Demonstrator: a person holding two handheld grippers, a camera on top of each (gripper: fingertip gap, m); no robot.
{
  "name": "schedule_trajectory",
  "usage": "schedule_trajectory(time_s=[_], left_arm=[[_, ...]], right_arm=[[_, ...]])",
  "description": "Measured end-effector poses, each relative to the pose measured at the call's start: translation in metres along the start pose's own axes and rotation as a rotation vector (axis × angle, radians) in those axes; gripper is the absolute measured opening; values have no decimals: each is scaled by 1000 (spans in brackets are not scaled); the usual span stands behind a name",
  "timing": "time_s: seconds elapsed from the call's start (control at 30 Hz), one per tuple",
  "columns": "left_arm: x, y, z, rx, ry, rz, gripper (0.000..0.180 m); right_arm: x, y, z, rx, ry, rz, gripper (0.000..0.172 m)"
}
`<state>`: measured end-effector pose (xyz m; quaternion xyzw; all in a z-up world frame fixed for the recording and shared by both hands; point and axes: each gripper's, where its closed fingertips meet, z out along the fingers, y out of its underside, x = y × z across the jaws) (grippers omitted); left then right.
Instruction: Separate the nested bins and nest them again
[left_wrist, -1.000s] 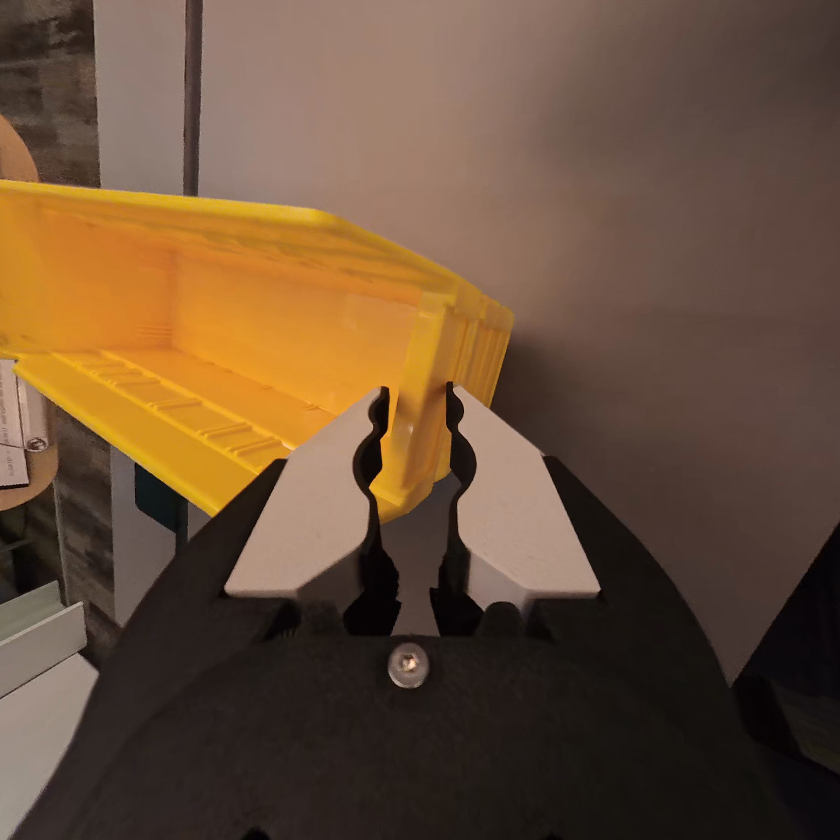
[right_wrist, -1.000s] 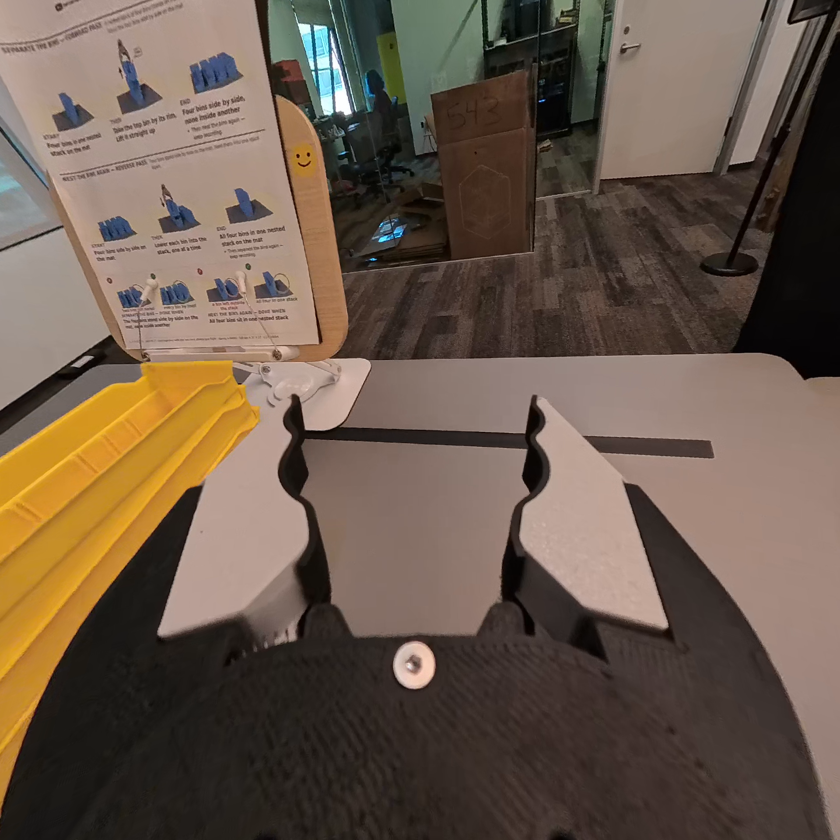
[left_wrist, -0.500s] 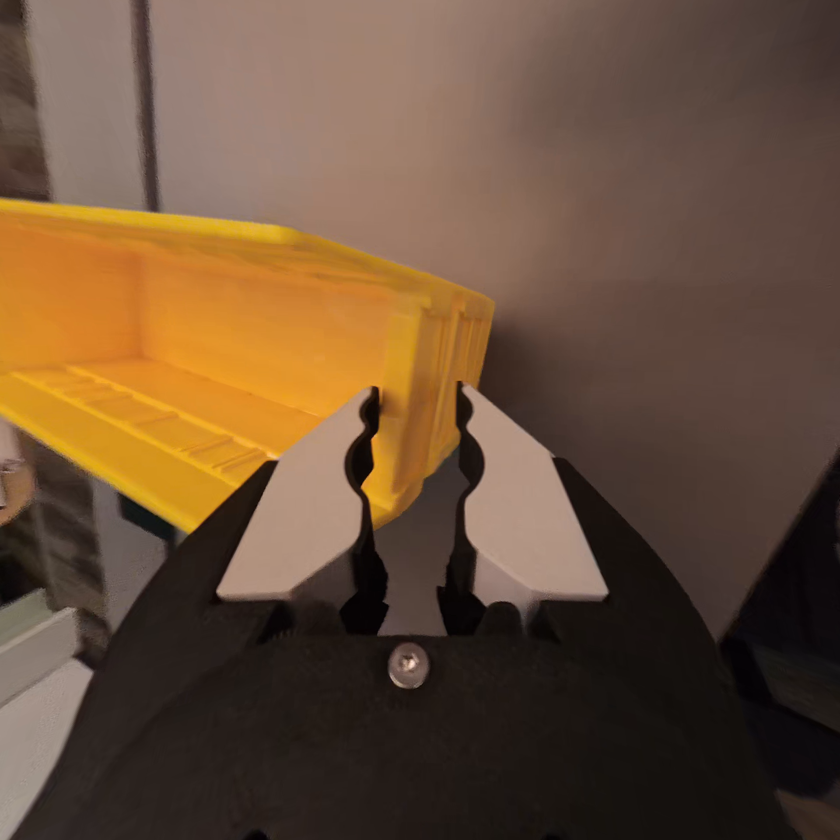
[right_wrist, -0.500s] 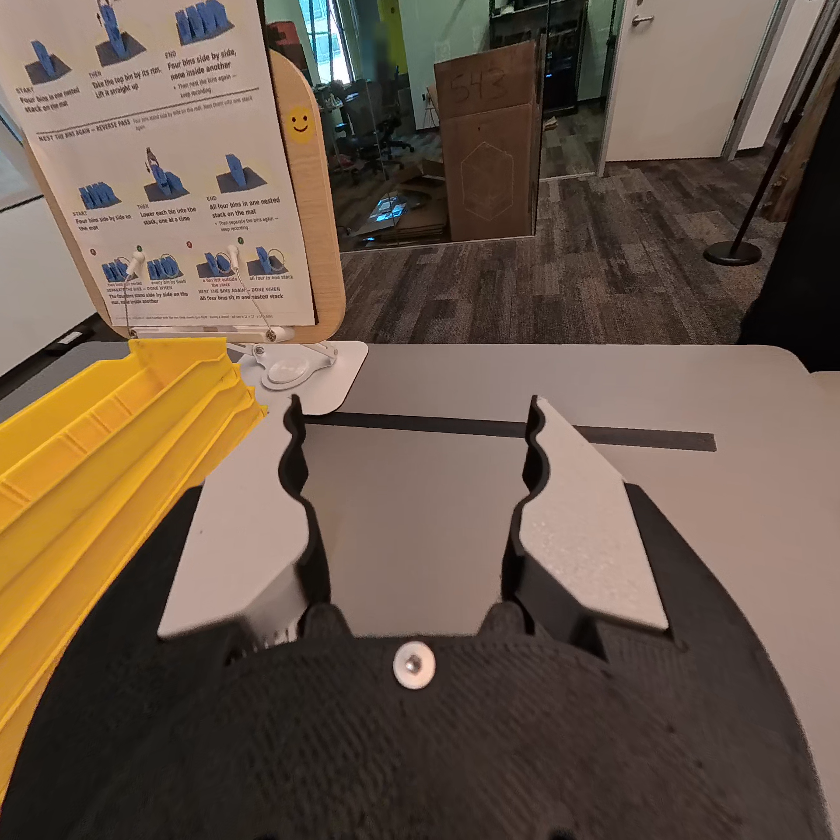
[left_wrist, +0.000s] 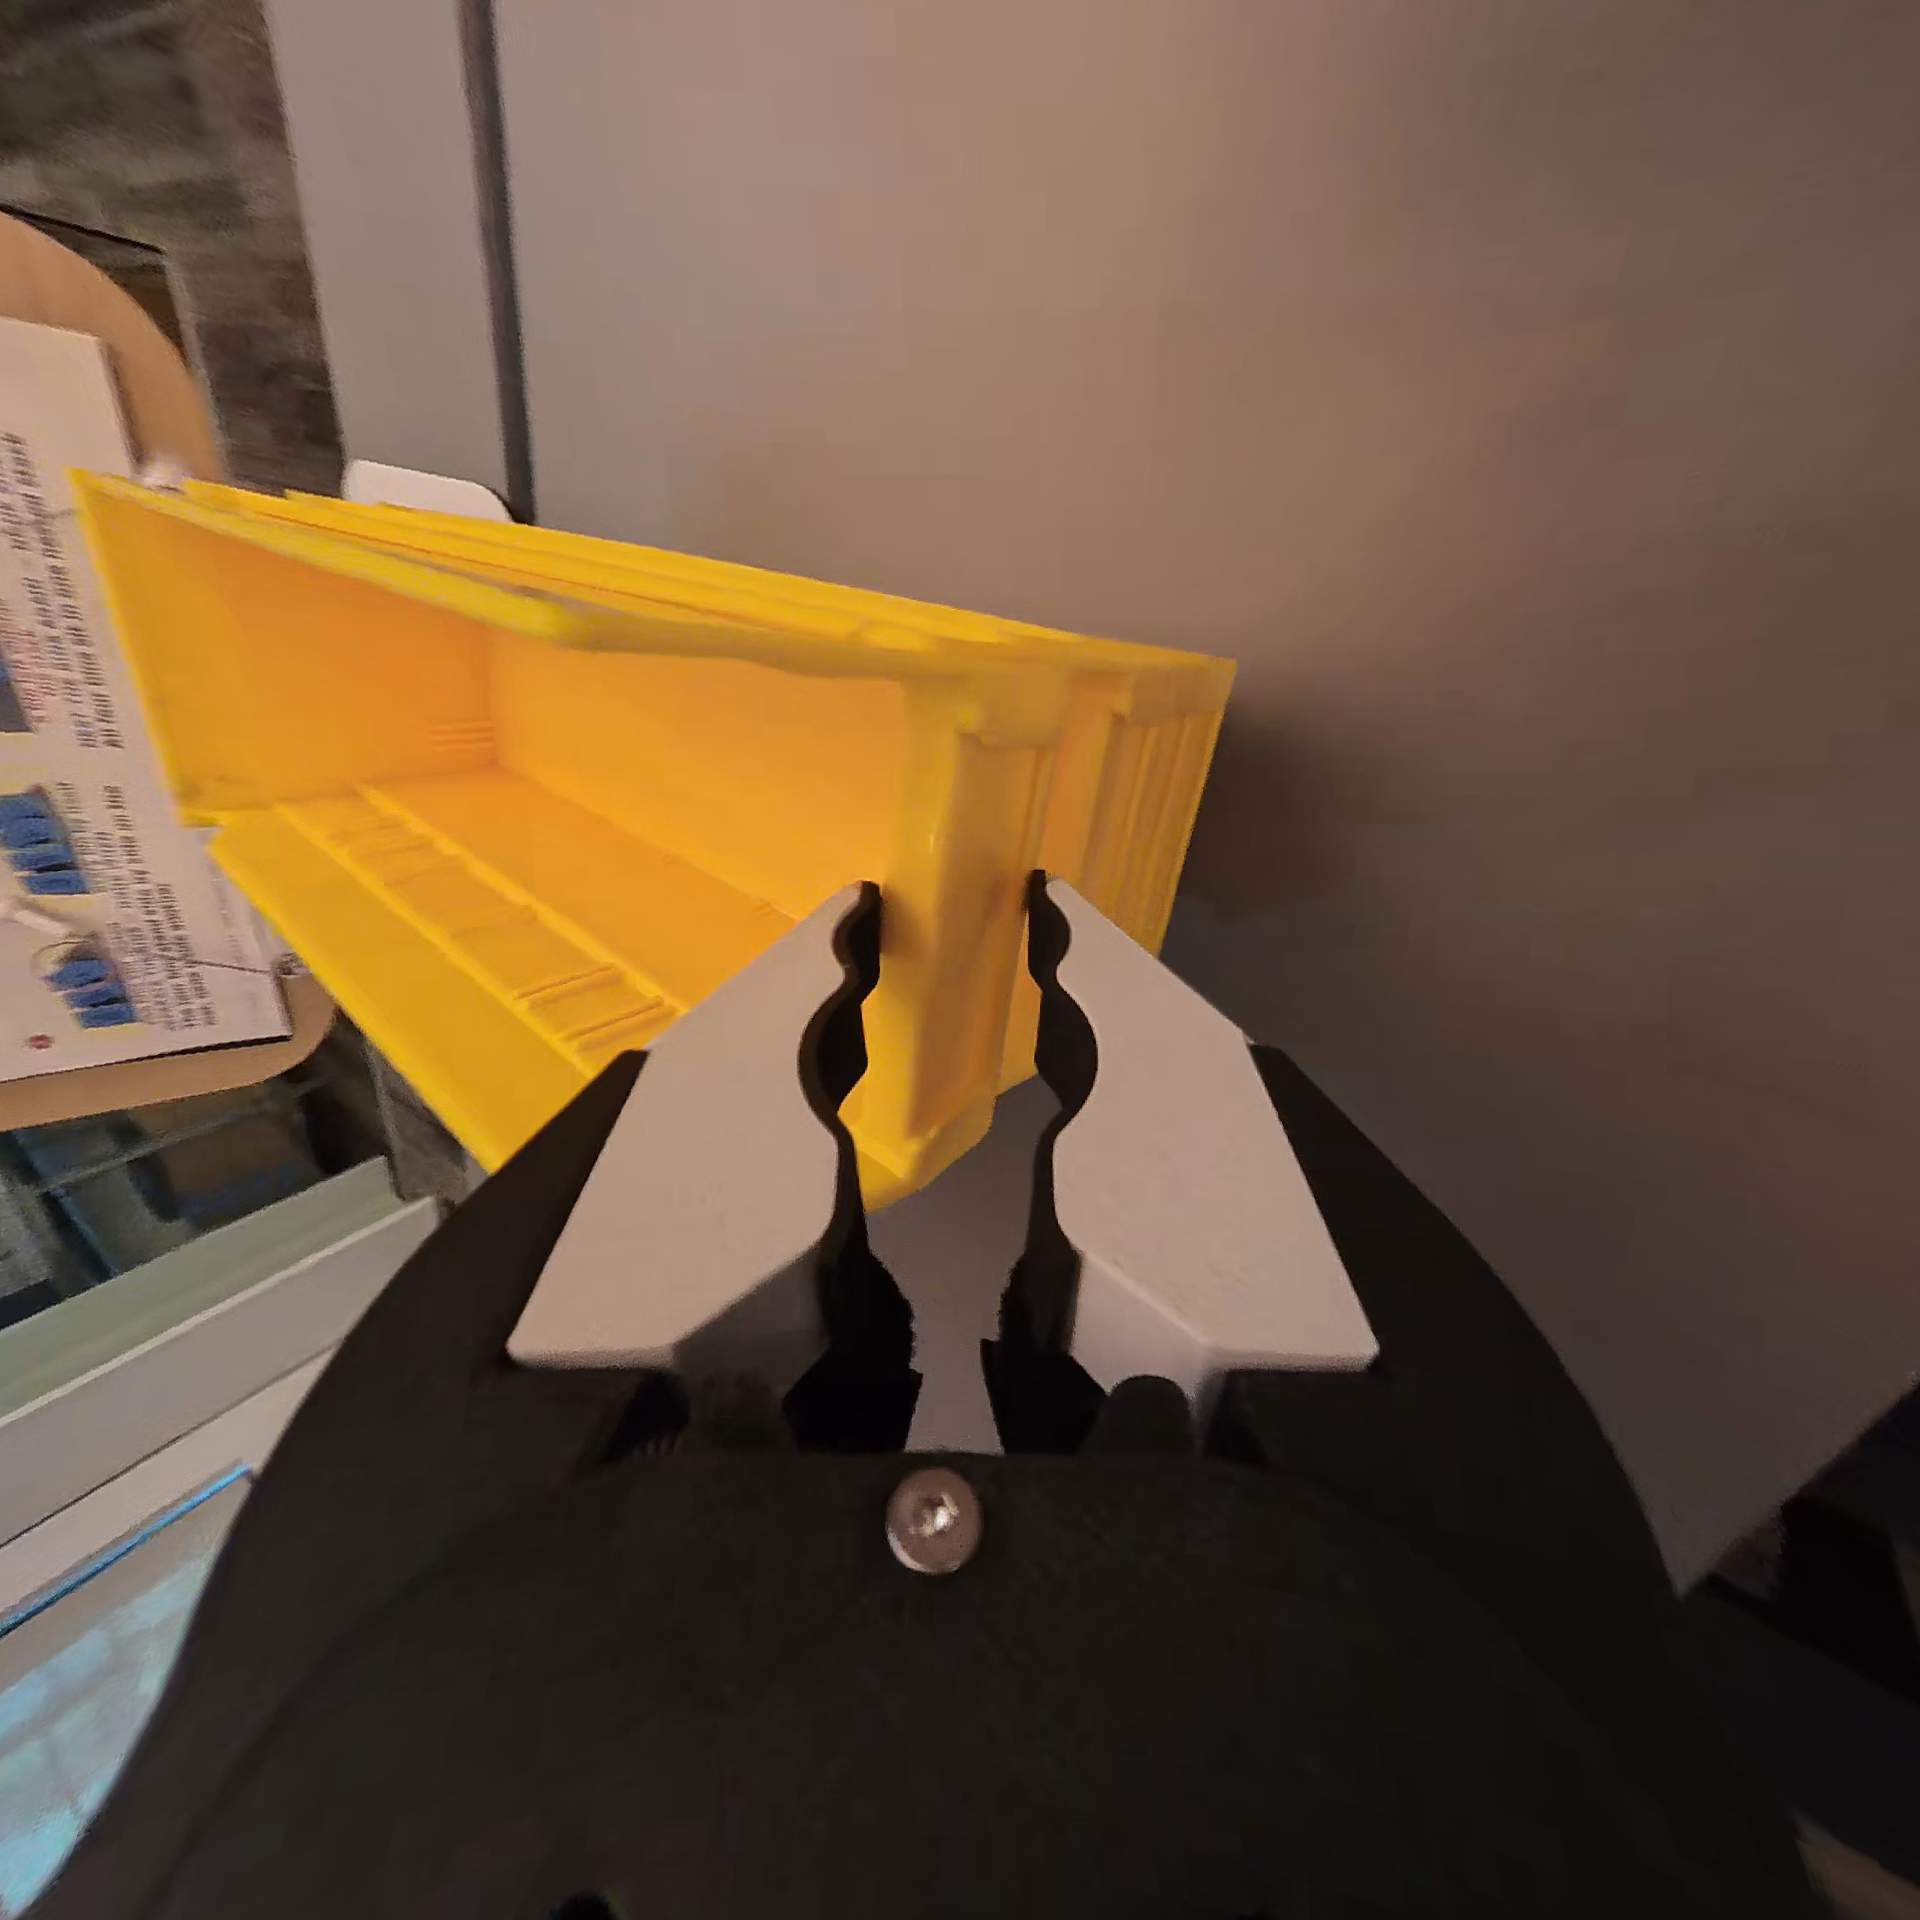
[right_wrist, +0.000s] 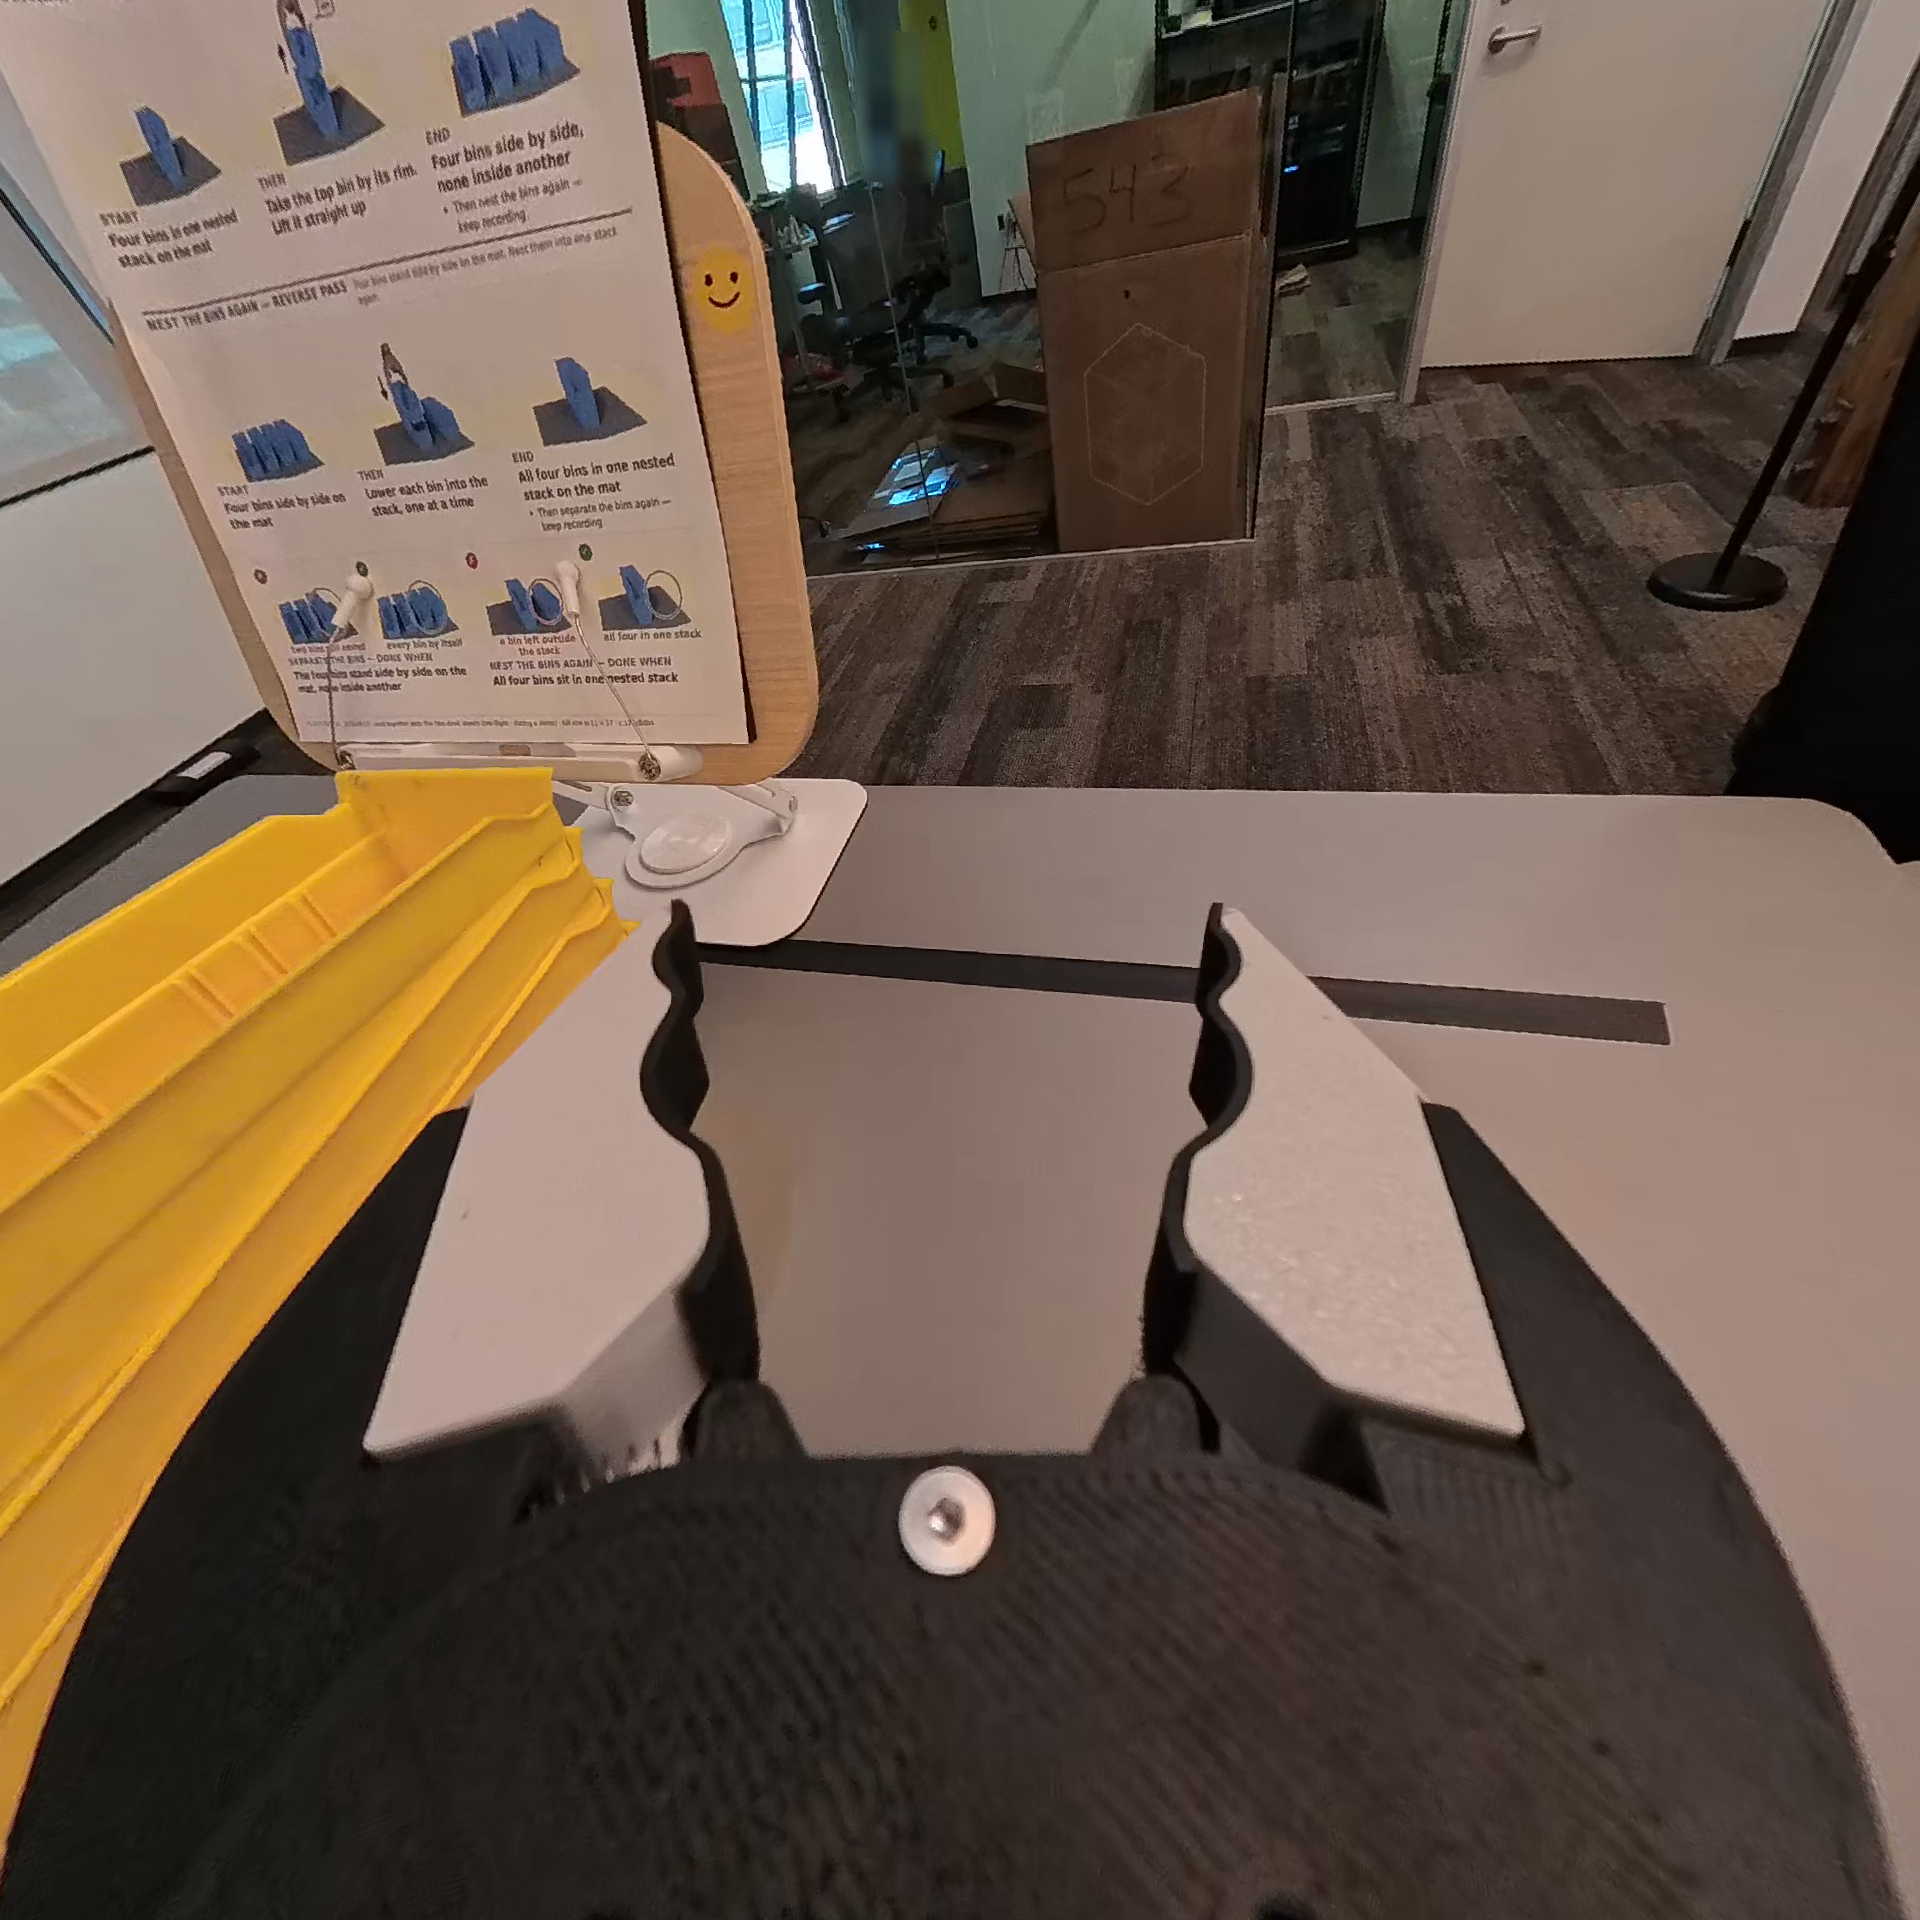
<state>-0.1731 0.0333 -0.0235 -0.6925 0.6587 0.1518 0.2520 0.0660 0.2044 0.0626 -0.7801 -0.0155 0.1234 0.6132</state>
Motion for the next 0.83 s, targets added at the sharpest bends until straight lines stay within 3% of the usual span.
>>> schedule_trajectory(time_s=[0.13, 0.53, 0.7, 0.83], left_arm=[[2, 4, 9, 7, -69, 40, 27], [-9, -6, 10, 91, -223, -70, 29], [-12, -5, 17, 57, -315, 18, 30], [-12, -5, 16, 99, -286, -81, 31]], right_arm=[[1, 0, -1, -1, -7, 10, 95], [2, -3, -5, 12, -13, 22, 94], [3, -3, -5, 10, -19, 31, 94], [2, -2, -5, 6, -25, 33, 94]])
